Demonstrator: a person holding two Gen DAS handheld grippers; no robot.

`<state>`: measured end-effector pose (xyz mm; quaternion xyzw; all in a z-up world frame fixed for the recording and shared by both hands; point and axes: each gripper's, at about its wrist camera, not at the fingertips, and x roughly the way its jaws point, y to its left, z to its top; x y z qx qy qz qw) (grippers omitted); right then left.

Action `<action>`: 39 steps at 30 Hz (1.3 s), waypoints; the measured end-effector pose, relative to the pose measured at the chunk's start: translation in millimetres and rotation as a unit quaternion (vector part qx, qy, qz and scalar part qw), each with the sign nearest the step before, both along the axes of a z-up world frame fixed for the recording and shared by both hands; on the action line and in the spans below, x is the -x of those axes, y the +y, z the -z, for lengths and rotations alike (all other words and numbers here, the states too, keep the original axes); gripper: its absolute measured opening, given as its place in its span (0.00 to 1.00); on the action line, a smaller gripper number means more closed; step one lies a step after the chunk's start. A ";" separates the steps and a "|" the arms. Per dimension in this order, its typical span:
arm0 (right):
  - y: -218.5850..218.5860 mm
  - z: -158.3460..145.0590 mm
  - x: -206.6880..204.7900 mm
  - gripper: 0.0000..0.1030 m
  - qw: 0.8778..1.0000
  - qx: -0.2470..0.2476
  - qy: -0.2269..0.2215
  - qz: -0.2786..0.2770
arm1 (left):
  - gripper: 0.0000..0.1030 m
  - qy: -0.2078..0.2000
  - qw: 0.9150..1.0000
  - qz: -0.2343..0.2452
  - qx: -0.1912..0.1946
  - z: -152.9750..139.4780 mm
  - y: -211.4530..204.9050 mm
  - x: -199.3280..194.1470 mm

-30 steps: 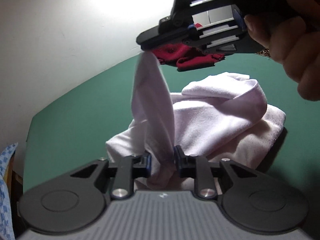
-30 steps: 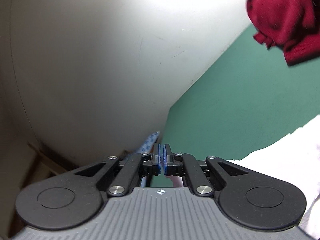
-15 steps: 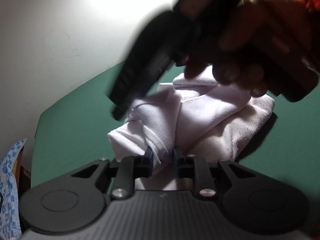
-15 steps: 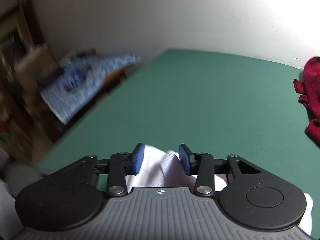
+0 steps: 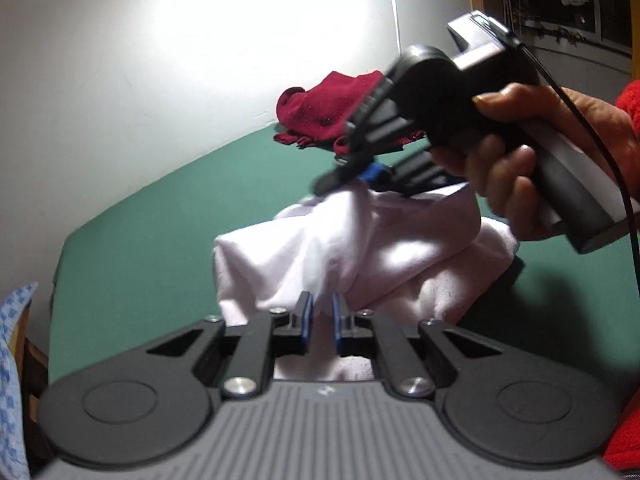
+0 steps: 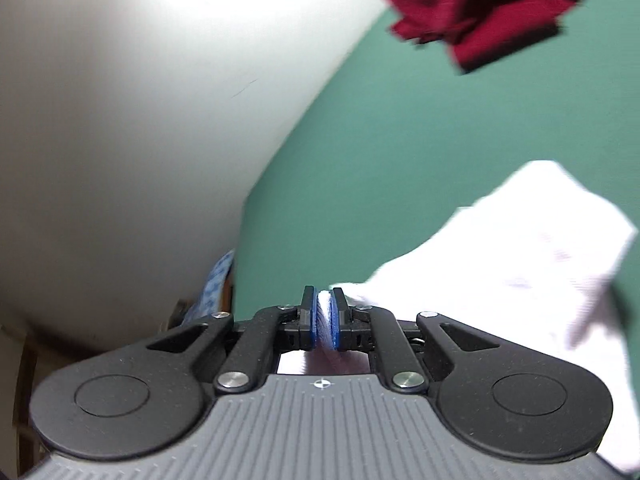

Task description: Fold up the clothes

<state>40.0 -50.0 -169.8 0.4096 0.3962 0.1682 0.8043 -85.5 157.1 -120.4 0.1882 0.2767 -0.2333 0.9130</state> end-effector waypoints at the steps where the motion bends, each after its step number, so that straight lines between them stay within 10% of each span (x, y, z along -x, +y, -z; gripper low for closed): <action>1: -2.8 -0.8 3.9 0.07 1.000 0.012 -0.002 0.003 | 0.21 -0.006 1.000 0.005 0.001 -5.3 4.1 -2.7; 8: 14.1 -28.2 27.9 0.07 0.992 0.074 -0.083 -0.066 | 0.69 -0.002 0.997 0.038 0.071 -38.6 41.2 -52.2; 13: 15.5 -39.7 37.0 0.07 0.984 0.089 -0.118 -0.100 | 0.61 0.138 0.980 0.053 0.131 -2.4 52.3 -115.2; 19: 11.7 -39.9 46.0 0.07 0.975 0.116 -0.137 -0.133 | 0.61 0.208 0.944 0.057 0.250 21.8 69.4 -138.0; 20: 10.7 -39.3 47.1 0.07 0.974 0.117 -0.137 -0.135 | 0.49 0.210 0.943 0.047 0.254 21.4 70.7 -138.4; 23: 8.0 -38.4 46.5 0.05 0.974 0.120 -0.139 -0.132 | 0.23 0.191 0.957 0.028 0.218 16.3 62.7 -128.3; 28: 33.0 -40.5 35.3 0.05 0.947 0.205 -0.167 -0.185 | 0.16 0.147 0.976 0.025 0.157 6.6 45.4 -95.8; 39: 96.0 -45.7 8.3 0.34 0.833 0.400 -0.226 -0.307 | 0.08 0.078 0.991 0.015 0.105 -13.1 19.6 -50.6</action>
